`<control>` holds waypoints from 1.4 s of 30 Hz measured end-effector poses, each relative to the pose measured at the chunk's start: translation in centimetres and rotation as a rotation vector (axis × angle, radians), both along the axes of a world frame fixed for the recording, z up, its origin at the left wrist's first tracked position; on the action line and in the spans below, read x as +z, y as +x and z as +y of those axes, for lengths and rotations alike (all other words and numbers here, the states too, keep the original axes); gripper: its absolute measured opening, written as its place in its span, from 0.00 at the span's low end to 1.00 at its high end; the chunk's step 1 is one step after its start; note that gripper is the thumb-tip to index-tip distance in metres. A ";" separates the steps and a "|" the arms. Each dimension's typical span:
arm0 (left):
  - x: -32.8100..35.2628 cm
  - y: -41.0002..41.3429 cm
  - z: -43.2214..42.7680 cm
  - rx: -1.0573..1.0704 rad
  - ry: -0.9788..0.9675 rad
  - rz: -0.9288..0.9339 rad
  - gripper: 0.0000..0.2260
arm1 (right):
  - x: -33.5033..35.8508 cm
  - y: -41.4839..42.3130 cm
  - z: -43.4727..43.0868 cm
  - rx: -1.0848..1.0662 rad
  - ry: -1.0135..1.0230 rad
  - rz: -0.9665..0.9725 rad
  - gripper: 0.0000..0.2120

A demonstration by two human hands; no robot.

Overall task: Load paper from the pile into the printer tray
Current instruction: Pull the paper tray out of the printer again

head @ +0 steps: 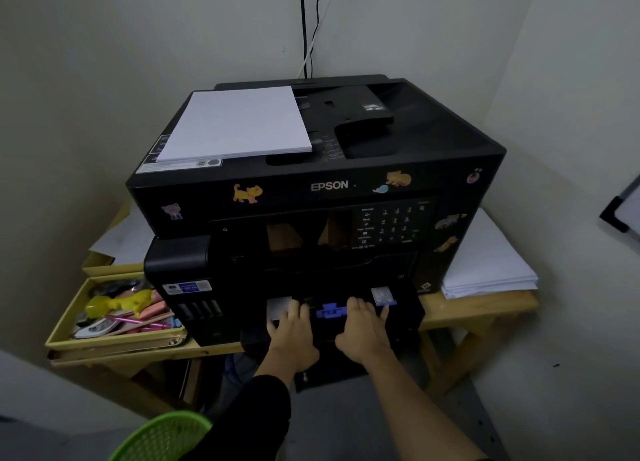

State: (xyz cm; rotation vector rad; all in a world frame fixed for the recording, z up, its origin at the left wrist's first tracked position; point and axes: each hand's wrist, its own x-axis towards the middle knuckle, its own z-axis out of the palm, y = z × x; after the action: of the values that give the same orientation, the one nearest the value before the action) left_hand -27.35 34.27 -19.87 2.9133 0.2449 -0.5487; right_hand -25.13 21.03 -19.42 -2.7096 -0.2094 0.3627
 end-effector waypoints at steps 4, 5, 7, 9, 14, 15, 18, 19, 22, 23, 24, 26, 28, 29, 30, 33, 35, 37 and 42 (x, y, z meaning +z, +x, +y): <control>-1.3 -2.3 -2.0 -0.004 0.220 0.022 0.33 | -0.7 -2.4 -0.5 0.061 -0.095 -0.078 0.25; -1.4 -2.7 -2.3 0.004 0.237 0.035 0.31 | -0.8 -2.9 -0.8 0.084 -0.110 -0.092 0.26; -1.1 -3.2 -2.9 0.035 0.223 0.073 0.28 | -0.8 -3.5 -1.4 0.119 -0.126 -0.099 0.27; -0.5 -3.7 -3.3 0.059 0.198 0.126 0.24 | -0.7 -4.2 -1.8 0.143 -0.139 -0.071 0.29; 0.9 -5.8 -4.1 0.115 0.107 0.173 0.20 | -0.6 -6.4 -2.6 0.174 -0.171 -0.010 0.24; 1.0 -6.3 -4.4 0.121 0.107 0.177 0.20 | -0.7 -6.9 -2.9 0.179 -0.175 0.000 0.24; 1.1 -7.9 -5.3 0.128 0.121 0.165 0.20 | -0.9 -8.2 -3.6 0.194 -0.179 0.004 0.24; 1.0 -8.5 -5.5 0.127 0.123 0.158 0.20 | -0.9 -8.6 -3.8 0.200 -0.179 0.005 0.23; 1.2 -9.9 -5.6 0.106 0.122 0.147 0.19 | -0.7 -9.6 -4.1 0.210 -0.185 0.024 0.23; 1.2 -10.3 -5.5 0.087 0.118 0.143 0.18 | -0.7 -9.9 -4.2 0.209 -0.188 0.028 0.22; 1.2 -10.6 -5.5 0.072 0.110 0.135 0.17 | -0.7 -10.2 -4.2 0.206 -0.189 0.029 0.22; 1.5 -11.2 -5.5 0.053 0.093 0.121 0.15 | -0.5 -10.7 -4.3 0.195 -0.190 0.033 0.22; 1.7 -12.0 -5.5 0.022 0.091 0.114 0.14 | -0.3 -11.5 -4.3 0.183 -0.195 0.051 0.23; 1.8 -12.5 -5.6 0.009 0.095 0.115 0.14 | -0.3 -12.0 -4.4 0.179 -0.203 0.060 0.24; 1.8 -12.9 -5.7 -0.001 0.100 0.117 0.14 | -0.4 -12.5 -4.5 0.176 -0.212 0.064 0.24; 1.8 -13.9 -6.0 -0.016 0.106 0.114 0.16 | -0.5 -13.6 -4.8 0.163 -0.225 0.063 0.23; 1.8 -14.3 -6.1 -0.028 0.113 0.115 0.16 | -0.5 -13.9 -4.9 0.159 -0.234 0.068 0.24; 1.9 -14.8 -6.2 -0.052 0.124 0.124 0.18 | -0.4 -14.4 -4.9 0.166 -0.247 0.080 0.25; 1.9 -15.8 -5.9 -0.098 0.152 0.123 0.17 | -0.8 -15.5 -5.1 0.150 -0.241 0.050 0.25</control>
State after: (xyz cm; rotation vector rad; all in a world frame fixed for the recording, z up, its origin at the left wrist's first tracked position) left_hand -43.12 28.38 -17.94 3.0552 0.1675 -0.7574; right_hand -40.66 15.94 -20.18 -2.9254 -0.3784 0.5302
